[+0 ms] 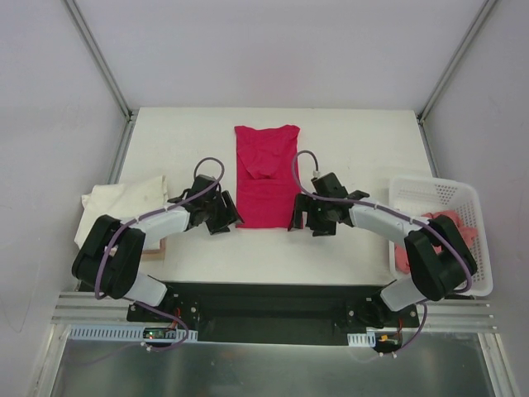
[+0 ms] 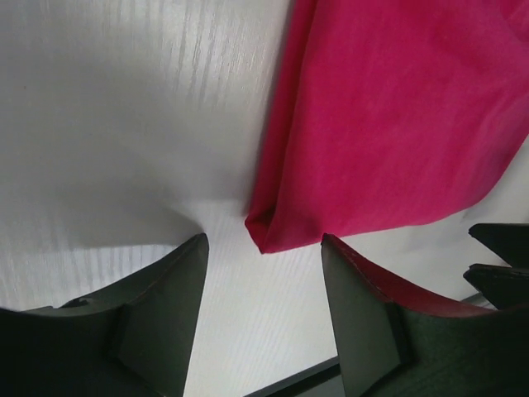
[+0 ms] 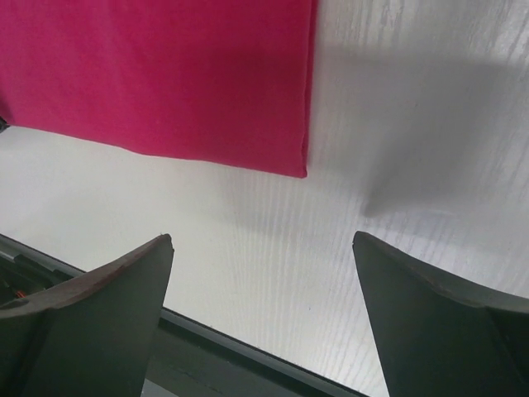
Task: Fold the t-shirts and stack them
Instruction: Grab one side of the 2/3 rectangular tshirt with both arms, then fold the long partially folded tshirt into a neat square
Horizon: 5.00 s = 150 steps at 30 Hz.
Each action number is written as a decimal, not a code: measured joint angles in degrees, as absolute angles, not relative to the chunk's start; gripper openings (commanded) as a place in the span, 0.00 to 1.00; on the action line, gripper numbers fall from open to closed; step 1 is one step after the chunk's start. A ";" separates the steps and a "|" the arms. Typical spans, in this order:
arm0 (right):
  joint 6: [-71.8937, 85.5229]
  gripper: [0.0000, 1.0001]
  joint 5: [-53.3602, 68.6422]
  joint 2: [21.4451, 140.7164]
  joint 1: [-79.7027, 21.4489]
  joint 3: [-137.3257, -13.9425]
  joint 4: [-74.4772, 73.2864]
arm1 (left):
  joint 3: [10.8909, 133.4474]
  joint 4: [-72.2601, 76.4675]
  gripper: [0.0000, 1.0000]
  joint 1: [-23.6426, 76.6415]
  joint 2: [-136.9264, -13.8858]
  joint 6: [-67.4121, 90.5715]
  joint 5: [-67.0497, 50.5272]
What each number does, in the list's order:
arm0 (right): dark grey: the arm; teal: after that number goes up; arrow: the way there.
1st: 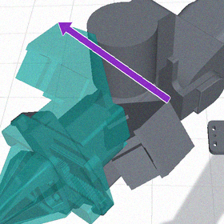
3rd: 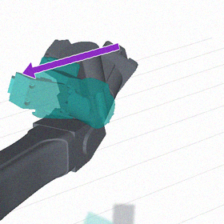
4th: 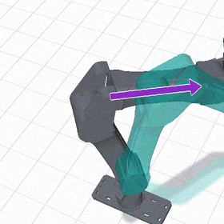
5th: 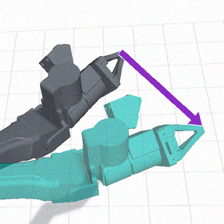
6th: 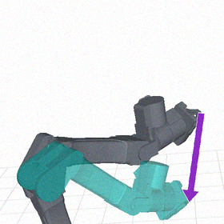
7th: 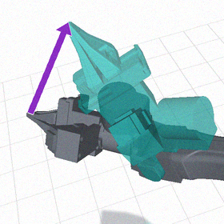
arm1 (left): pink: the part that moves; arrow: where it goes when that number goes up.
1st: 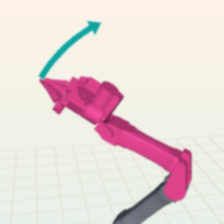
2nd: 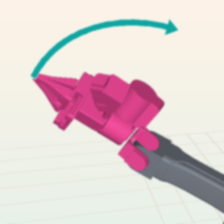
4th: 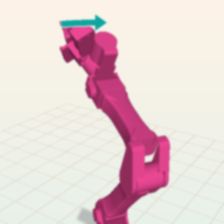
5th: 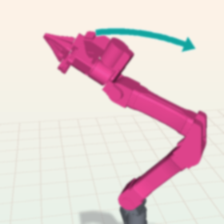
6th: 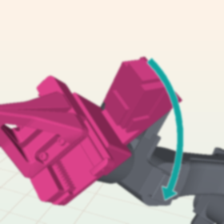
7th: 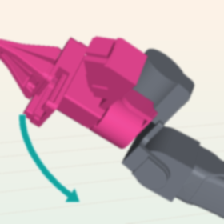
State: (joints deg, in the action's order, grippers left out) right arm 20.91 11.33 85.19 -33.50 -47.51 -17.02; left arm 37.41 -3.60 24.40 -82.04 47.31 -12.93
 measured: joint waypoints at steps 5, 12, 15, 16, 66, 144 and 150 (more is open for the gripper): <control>21.28 0.77 11.07 89.27 -33.34 -49.28 -16.84 | 39.09 -1.93 0.26 24.40 -85.43 47.51 -13.02; 22.13 0.52 10.76 93.17 -32.82 -51.79 -16.12 | 39.62 -1.74 0.00 24.40 -87.64 47.27 -13.47; 22.28 0.35 10.46 94.78 -32.75 -52.62 -15.44 | 39.62 -1.67 0.00 24.40 -87.77 47.22 -13.54; 22.55 0.31 10.33 95.39 -32.71 -52.95 -15.49 | 39.62 -1.67 0.00 24.40 -87.77 47.22 -13.61; 19.62 0.01 -1.48 55.81 -35.51 -54.19 -31.55 | 43.38 -12.36 0.00 35.11 -50.85 49.32 -2.76; 8.67 0.97 10.68 46.61 -20.14 -46.17 -34.96 | 74.70 -13.54 0.41 21.45 -113.47 36.25 -18.55; 7.64 0.97 8.08 41.54 -20.14 -46.15 -39.24 | 78.06 -16.64 0.33 23.07 -115.52 36.38 -16.12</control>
